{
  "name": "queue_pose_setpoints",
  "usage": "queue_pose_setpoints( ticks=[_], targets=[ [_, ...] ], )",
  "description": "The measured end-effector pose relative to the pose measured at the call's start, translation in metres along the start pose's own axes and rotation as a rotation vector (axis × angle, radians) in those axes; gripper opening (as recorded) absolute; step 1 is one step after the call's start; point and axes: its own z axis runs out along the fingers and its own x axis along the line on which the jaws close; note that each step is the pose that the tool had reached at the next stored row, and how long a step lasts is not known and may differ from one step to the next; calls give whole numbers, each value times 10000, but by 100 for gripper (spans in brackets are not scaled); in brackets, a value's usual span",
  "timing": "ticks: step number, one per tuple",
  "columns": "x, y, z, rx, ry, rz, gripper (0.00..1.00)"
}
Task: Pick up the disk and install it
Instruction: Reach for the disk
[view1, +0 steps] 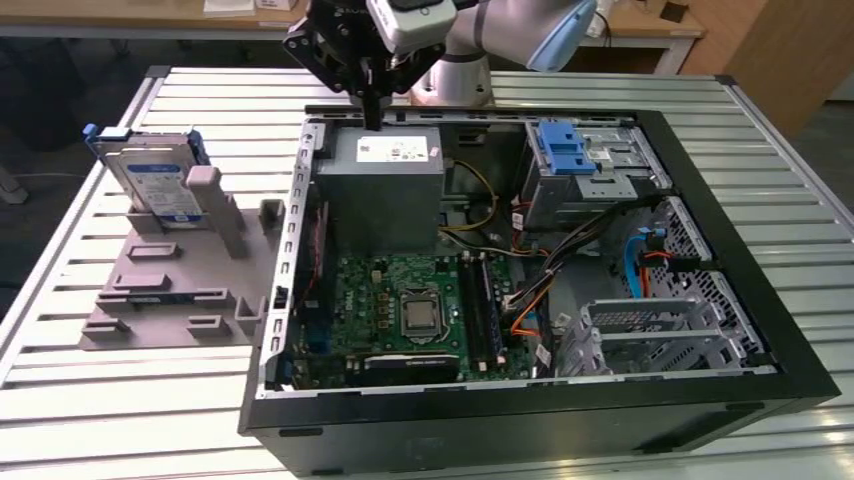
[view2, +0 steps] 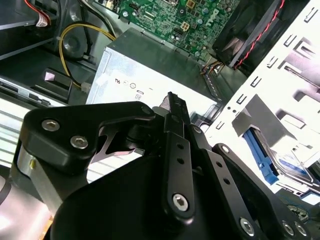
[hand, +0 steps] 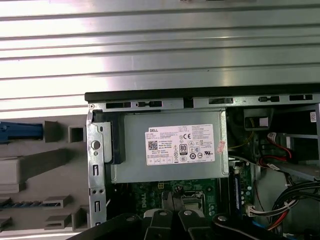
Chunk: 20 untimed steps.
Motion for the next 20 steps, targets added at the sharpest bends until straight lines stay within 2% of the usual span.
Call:
queue_pose_setpoints(
  ticks=[20],
  targets=[
    [134, -5, -2, 0, 0, 0, 11]
  ],
)
